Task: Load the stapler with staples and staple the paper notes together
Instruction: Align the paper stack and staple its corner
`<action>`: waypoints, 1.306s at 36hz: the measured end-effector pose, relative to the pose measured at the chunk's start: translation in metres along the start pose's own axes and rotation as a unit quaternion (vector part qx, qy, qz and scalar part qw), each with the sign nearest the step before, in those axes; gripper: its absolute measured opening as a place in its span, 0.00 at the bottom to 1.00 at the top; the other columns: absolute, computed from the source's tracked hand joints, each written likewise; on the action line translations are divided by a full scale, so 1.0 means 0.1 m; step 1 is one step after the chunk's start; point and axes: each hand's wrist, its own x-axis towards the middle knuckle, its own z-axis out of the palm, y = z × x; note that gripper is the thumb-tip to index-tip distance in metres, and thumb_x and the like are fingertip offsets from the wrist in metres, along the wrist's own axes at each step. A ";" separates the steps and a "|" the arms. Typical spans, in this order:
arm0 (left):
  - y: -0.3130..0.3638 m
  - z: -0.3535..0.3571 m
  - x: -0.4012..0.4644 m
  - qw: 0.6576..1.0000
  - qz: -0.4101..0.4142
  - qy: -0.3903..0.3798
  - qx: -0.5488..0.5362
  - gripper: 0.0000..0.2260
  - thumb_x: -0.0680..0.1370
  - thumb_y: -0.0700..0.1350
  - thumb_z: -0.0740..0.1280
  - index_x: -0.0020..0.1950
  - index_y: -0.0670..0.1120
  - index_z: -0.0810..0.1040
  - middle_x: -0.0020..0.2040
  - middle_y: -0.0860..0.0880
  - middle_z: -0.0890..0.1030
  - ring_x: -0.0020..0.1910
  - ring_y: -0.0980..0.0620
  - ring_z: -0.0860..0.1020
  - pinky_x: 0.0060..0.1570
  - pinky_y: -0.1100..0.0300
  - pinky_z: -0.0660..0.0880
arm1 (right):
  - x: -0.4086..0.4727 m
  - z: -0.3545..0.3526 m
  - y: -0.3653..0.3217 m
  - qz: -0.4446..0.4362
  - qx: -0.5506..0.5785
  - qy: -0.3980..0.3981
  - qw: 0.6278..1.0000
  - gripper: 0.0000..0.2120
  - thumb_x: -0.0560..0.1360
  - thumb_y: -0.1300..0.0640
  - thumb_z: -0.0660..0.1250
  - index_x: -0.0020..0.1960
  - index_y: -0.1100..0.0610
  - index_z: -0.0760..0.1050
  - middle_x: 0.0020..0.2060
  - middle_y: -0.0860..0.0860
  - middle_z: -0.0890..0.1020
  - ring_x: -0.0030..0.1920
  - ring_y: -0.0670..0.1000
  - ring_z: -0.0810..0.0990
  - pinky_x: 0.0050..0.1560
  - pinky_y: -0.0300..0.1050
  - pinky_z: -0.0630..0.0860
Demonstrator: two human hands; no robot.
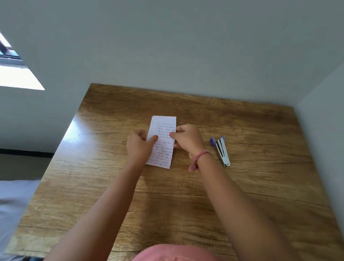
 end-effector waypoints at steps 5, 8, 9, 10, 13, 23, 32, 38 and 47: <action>-0.07 -0.16 -0.08 0.973 -0.052 0.011 -0.226 0.14 0.76 0.43 0.70 0.60 0.47 0.72 0.52 0.51 0.78 0.54 0.53 0.78 0.51 0.58 0.77 | -0.09 -0.21 0.00 0.030 0.194 0.001 0.981 0.03 0.75 0.63 0.70 0.48 0.58 0.78 0.47 0.53 0.85 0.43 0.47 0.85 0.36 0.37 0.80; -0.08 -0.20 -0.18 0.955 -0.028 -0.002 -0.294 0.11 0.77 0.43 0.69 0.56 0.49 0.71 0.58 0.45 0.78 0.59 0.47 0.78 0.60 0.46 0.76 | -0.17 -0.33 0.00 0.034 0.305 0.008 0.952 0.06 0.74 0.64 0.70 0.51 0.62 0.78 0.46 0.55 0.85 0.44 0.49 0.86 0.39 0.39 0.81; -0.07 -0.20 -0.23 0.949 -0.011 -0.010 -0.316 0.10 0.77 0.42 0.69 0.55 0.50 0.71 0.58 0.44 0.78 0.59 0.46 0.78 0.61 0.45 0.76 | -0.20 -0.36 0.00 0.034 0.338 0.009 0.941 0.07 0.74 0.64 0.70 0.51 0.63 0.78 0.47 0.55 0.85 0.45 0.50 0.86 0.39 0.39 0.81; -0.06 -0.20 -0.29 0.942 0.011 -0.021 -0.335 0.10 0.77 0.42 0.69 0.54 0.50 0.71 0.58 0.44 0.78 0.60 0.45 0.78 0.61 0.46 0.76 | -0.23 -0.39 0.00 0.036 0.371 0.011 0.928 0.07 0.74 0.65 0.70 0.52 0.63 0.78 0.47 0.56 0.85 0.46 0.50 0.86 0.39 0.39 0.81; -0.01 -0.18 -0.45 0.917 0.079 -0.072 -0.383 0.11 0.77 0.39 0.69 0.51 0.51 0.69 0.60 0.44 0.80 0.59 0.45 0.80 0.54 0.52 0.79 | -0.32 -0.46 0.01 0.038 0.453 0.018 0.890 0.10 0.73 0.66 0.70 0.53 0.64 0.77 0.47 0.56 0.86 0.47 0.51 0.85 0.40 0.40 0.81; 0.25 -0.18 -0.65 0.892 0.130 -0.214 -0.376 0.13 0.76 0.36 0.69 0.53 0.54 0.82 0.57 0.50 0.83 0.57 0.48 0.81 0.50 0.59 0.79 | -0.57 -0.51 0.03 -0.002 0.520 0.004 0.854 0.09 0.73 0.65 0.71 0.53 0.62 0.79 0.50 0.57 0.85 0.51 0.53 0.84 0.44 0.40 0.81; 0.31 -0.25 -0.65 0.901 0.086 -0.219 -0.363 0.16 0.74 0.33 0.69 0.59 0.48 0.81 0.61 0.46 0.80 0.53 0.49 0.83 0.46 0.62 0.80 | -0.61 -0.69 0.09 0.005 0.526 0.024 0.850 0.09 0.71 0.65 0.72 0.51 0.61 0.79 0.48 0.58 0.85 0.48 0.52 0.85 0.39 0.37 0.80; 0.30 -0.27 -0.62 0.888 0.094 -0.236 -0.382 0.17 0.73 0.35 0.70 0.60 0.48 0.80 0.59 0.47 0.82 0.55 0.48 0.82 0.46 0.62 0.80 | -0.61 -0.73 0.10 0.010 0.543 0.022 0.840 0.08 0.71 0.65 0.72 0.50 0.61 0.79 0.48 0.59 0.85 0.45 0.51 0.85 0.38 0.37 0.80; 0.31 -0.09 -0.81 0.881 0.163 -0.091 -0.435 0.11 0.76 0.33 0.69 0.52 0.48 0.76 0.50 0.52 0.84 0.49 0.53 0.83 0.47 0.62 0.79 | -0.63 -0.64 0.11 0.009 0.586 0.028 0.810 0.09 0.72 0.66 0.70 0.52 0.64 0.78 0.50 0.59 0.85 0.51 0.53 0.84 0.43 0.38 0.81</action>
